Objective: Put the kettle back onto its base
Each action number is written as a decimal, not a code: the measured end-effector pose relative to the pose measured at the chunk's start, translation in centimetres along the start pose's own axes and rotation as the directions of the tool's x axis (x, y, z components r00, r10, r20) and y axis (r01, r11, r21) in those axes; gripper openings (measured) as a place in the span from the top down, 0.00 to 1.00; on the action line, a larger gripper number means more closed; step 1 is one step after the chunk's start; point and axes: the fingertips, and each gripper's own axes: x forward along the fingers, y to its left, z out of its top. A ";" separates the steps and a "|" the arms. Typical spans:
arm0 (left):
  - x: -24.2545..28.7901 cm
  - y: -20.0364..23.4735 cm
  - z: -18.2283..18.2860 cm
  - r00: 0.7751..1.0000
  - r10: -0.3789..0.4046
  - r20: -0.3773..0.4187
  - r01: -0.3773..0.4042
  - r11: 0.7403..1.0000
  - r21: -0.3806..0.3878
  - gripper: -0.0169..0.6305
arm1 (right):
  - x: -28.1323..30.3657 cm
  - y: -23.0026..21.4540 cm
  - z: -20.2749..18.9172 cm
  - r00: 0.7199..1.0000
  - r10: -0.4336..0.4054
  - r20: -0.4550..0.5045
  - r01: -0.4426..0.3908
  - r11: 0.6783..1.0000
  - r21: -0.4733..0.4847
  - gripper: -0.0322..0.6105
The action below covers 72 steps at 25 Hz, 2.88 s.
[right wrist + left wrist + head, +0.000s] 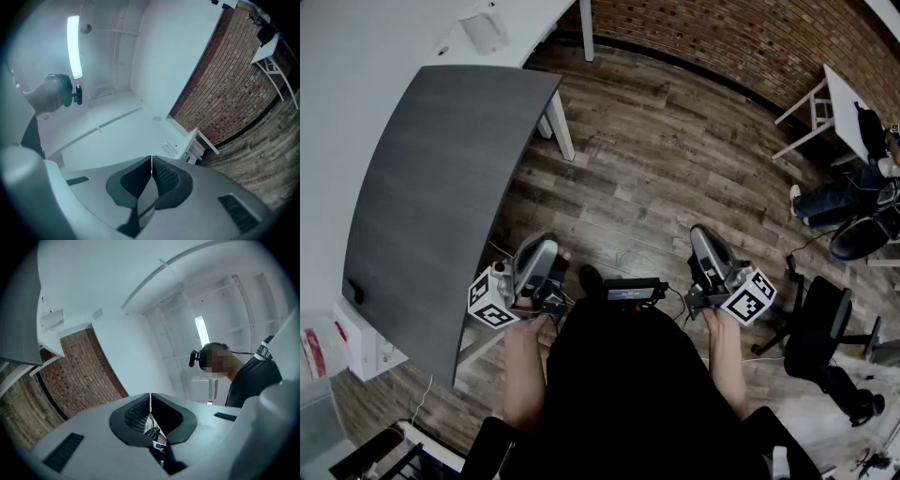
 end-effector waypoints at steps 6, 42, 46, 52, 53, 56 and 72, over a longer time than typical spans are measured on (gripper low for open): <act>0.2 0.2 0.0 1.000 -0.007 -0.003 0.007 1.000 -0.002 0.94 | 0.3 -0.1 0.0 1.000 0.001 -0.004 -0.001 1.000 -0.002 0.92; 2.0 8.5 3.5 0.996 0.065 -0.054 -0.062 0.996 0.057 0.74 | 7.2 -1.5 0.4 0.997 -0.077 -0.006 0.077 0.994 -0.074 0.91; 2.0 8.8 3.0 0.991 0.105 -0.088 -0.098 0.992 0.083 0.67 | 7.4 -1.1 0.2 0.996 -0.084 -0.017 0.082 0.993 -0.083 0.91; 2.5 9.1 2.8 0.982 0.131 -0.136 -0.115 0.986 0.117 0.58 | 8.1 -0.5 0.1 0.996 -0.082 -0.032 0.079 0.992 -0.098 0.87; 2.5 9.1 2.8 0.981 0.133 -0.143 -0.117 0.986 0.120 0.58 | 8.2 -0.5 0.0 0.996 -0.083 -0.032 0.080 0.992 -0.096 0.86; 2.3 9.2 2.6 0.977 0.138 -0.162 -0.118 0.985 0.126 0.58 | 8.3 -0.5 -0.2 0.996 -0.088 -0.028 0.085 0.992 -0.091 0.84; 9.6 15.6 -0.8 0.932 0.246 -0.265 -0.201 0.962 0.185 0.56 | 11.8 -9.7 4.4 0.999 0.025 -0.033 -0.026 0.999 -0.040 0.83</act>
